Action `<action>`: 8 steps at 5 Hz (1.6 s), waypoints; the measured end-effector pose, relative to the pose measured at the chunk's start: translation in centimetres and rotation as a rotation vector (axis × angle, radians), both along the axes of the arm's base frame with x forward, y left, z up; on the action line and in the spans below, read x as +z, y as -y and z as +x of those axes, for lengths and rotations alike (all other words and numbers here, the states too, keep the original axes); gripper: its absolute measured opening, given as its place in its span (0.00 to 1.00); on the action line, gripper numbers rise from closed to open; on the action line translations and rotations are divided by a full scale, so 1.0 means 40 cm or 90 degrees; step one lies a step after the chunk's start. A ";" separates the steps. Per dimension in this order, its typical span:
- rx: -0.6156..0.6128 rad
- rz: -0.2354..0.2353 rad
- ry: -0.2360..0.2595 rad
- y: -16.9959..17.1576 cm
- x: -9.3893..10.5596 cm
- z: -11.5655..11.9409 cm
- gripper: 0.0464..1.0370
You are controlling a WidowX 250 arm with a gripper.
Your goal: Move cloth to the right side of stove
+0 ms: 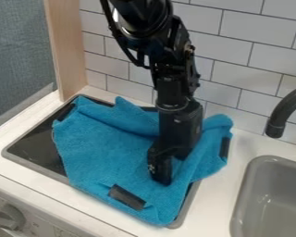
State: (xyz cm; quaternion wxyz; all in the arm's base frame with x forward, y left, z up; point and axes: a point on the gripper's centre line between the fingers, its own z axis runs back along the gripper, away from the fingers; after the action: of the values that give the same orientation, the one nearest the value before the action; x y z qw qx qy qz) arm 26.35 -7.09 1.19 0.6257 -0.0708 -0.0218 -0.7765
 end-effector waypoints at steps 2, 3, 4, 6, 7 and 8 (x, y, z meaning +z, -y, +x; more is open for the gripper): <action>-0.038 -0.007 -0.021 0.002 0.005 -0.045 0.96; -0.057 -0.010 -0.036 -0.002 0.008 -0.070 0.96; -0.066 -0.016 -0.050 -0.002 0.010 -0.084 0.96; -0.027 -0.056 -0.054 -0.010 0.055 -0.071 0.96; 0.009 -0.083 -0.024 -0.028 0.096 -0.037 0.96; 0.022 -0.108 0.003 -0.033 0.133 -0.023 0.96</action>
State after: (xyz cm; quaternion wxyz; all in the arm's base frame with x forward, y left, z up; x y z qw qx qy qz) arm 25.42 -5.78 6.50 0.6307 -0.1214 -0.0899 -0.7612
